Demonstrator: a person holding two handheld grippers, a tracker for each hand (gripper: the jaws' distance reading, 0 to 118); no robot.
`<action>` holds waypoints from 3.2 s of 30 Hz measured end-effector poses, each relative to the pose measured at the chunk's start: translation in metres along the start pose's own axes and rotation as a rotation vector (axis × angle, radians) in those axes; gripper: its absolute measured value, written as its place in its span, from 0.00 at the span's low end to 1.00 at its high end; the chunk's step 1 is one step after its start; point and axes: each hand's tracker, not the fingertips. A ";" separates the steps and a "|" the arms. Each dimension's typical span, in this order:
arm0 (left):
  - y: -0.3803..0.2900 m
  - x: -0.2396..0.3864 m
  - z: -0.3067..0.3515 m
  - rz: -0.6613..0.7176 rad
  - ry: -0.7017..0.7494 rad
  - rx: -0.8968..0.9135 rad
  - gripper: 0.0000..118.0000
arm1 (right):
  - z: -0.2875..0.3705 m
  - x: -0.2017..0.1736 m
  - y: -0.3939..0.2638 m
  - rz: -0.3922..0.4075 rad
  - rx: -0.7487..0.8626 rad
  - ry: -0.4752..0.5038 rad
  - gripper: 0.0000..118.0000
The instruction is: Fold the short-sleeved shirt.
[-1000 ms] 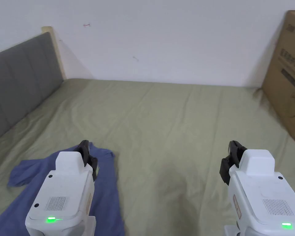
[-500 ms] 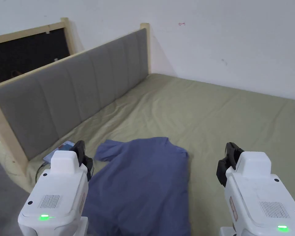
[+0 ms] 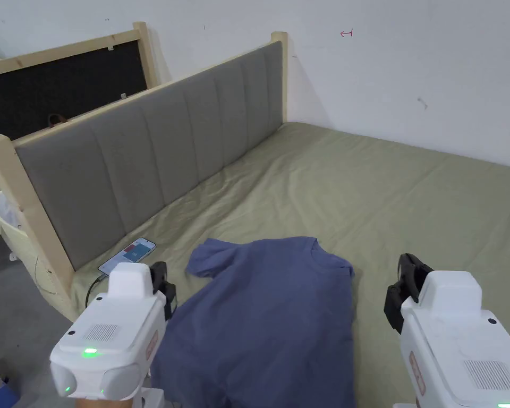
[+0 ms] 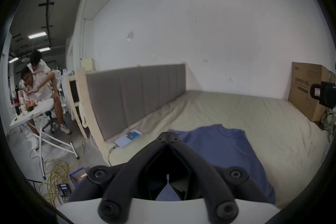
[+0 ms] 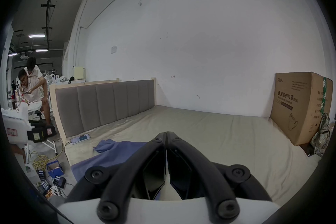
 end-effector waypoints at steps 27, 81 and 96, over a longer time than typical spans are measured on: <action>-0.097 0.167 -0.215 -0.166 -0.156 -0.731 0.63 | 0.001 0.124 -0.045 -0.006 -0.141 -0.265 0.00; -0.001 0.499 -0.007 -0.410 -1.081 -0.482 0.00 | 0.190 0.267 -0.028 -0.026 -0.013 -0.641 0.00; -0.101 0.495 -0.024 -0.539 -0.961 -0.628 0.17 | 0.181 0.259 -0.039 -0.039 -0.056 -0.615 0.00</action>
